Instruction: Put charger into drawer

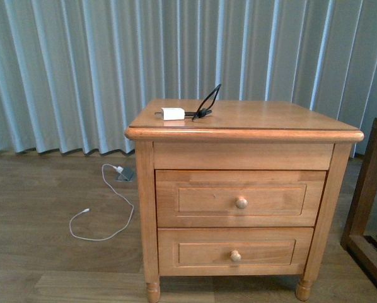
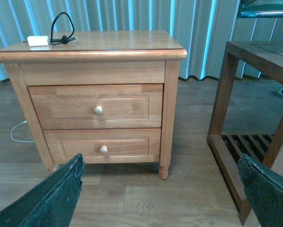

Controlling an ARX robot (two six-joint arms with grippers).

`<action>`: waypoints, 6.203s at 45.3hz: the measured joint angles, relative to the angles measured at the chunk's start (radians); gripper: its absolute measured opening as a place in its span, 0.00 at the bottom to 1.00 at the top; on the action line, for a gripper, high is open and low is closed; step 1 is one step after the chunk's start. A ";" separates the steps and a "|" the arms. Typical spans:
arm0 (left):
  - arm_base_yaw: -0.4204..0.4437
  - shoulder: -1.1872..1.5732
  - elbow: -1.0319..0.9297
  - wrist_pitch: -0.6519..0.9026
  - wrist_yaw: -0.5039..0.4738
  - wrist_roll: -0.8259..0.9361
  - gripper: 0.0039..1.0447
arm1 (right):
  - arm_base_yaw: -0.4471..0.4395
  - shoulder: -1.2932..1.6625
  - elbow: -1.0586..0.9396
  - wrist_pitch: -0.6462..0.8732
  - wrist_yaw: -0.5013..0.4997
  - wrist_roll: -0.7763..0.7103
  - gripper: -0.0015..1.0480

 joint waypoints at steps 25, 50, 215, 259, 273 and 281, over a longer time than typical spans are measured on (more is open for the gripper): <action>0.000 0.000 0.000 0.000 0.000 0.000 0.94 | -0.006 0.254 0.052 0.111 -0.168 -0.133 0.92; 0.000 0.000 0.000 0.000 0.000 0.000 0.94 | 0.220 1.979 0.743 0.986 0.117 -0.244 0.92; 0.000 0.000 0.000 0.000 0.000 0.000 0.94 | 0.271 2.406 1.160 0.980 0.088 -0.104 0.21; 0.000 0.000 0.000 0.000 0.000 0.000 0.94 | 0.017 1.439 0.510 0.798 -0.144 -0.016 0.93; 0.000 0.000 0.000 0.000 0.000 0.000 0.94 | -0.222 0.912 0.351 0.509 -0.343 0.035 0.92; 0.000 0.000 0.000 0.000 0.000 0.000 0.94 | -0.329 0.746 0.260 0.397 -0.404 0.064 0.92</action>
